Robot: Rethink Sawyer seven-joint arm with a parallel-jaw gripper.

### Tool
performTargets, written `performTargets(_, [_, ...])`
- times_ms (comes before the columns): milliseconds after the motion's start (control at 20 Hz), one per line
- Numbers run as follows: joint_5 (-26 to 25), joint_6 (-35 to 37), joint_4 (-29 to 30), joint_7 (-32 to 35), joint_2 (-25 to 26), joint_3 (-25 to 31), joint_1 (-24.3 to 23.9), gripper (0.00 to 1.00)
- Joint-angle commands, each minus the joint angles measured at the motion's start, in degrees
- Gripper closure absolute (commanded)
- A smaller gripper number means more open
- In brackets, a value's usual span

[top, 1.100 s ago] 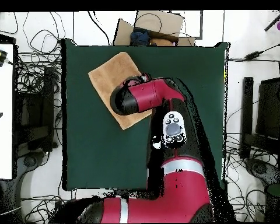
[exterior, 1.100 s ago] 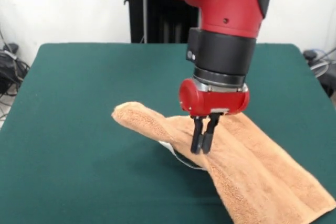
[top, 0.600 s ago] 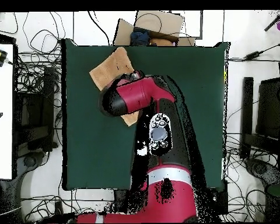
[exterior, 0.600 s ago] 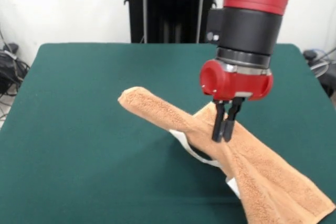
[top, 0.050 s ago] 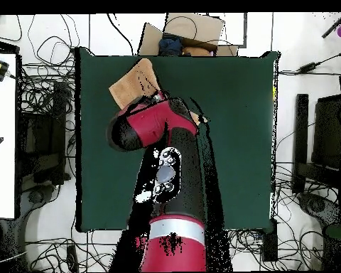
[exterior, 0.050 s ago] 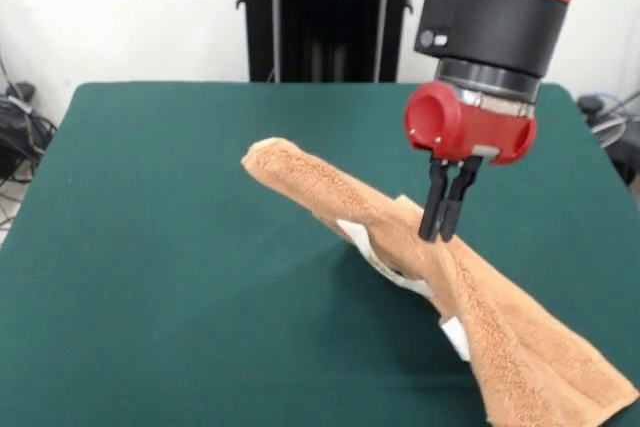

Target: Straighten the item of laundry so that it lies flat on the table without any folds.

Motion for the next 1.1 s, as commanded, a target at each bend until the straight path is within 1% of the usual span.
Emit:
performTargets(50, [0.7,-4.0,4.6,18.7,2.3,-8.0,4.0,1.0])
performTargets(150, [1.8,-4.4,4.7,19.6,2.9,-9.3,4.7,1.0])
performTargets(300, [5.5,-1.5,5.7,23.0,3.7,-11.7,6.3,1.0])
performTargets(350, [6.6,-1.0,7.0,24.9,3.4,-12.5,6.8,1.0])
performTargets(500, [10.1,1.7,7.8,21.7,2.0,-9.2,3.7,1.0])
performTargets(550, [11.1,5.2,6.1,18.3,1.5,-7.0,1.7,1.0])
performTargets(700, [12.5,10.4,4.2,11.9,1.2,-4.2,-0.8,1.0])
performTargets(900, [13.9,14.2,0.5,7.6,2.2,-2.8,-2.0,1.0])
performTargets(1100, [14.7,17.8,-2.3,5.1,3.1,-1.1,-2.9,1.0])
